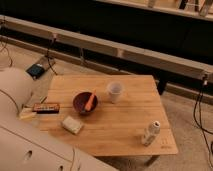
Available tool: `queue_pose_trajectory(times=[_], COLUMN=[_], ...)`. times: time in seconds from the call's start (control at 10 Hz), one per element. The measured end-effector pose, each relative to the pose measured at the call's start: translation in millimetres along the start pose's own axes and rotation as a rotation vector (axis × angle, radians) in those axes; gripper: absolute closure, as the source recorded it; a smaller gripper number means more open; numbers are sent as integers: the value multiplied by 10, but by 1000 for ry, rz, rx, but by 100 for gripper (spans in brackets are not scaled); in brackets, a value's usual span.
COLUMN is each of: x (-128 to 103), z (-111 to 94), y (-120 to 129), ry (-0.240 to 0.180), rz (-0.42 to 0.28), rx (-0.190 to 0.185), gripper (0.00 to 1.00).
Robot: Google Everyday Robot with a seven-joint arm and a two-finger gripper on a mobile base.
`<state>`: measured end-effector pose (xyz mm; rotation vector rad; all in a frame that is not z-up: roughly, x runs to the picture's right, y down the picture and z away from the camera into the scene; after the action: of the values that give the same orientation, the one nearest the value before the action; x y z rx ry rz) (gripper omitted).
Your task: Place the eraser on the white sponge
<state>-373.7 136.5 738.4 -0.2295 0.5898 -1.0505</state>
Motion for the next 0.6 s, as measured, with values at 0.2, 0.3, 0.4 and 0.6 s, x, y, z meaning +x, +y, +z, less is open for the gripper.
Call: queue_pose_trajectory(times=[0.2, 0.3, 0.4, 0.6], x=[-90, -132, -169, -208], z=[63, 100, 149, 236], y=[77, 105, 138, 198], ry=[-23, -40, -57, -75], rz=[-9, -6, -3, -7], rx=[-25, -36, -50, -74], gripper=[100, 100, 100, 100])
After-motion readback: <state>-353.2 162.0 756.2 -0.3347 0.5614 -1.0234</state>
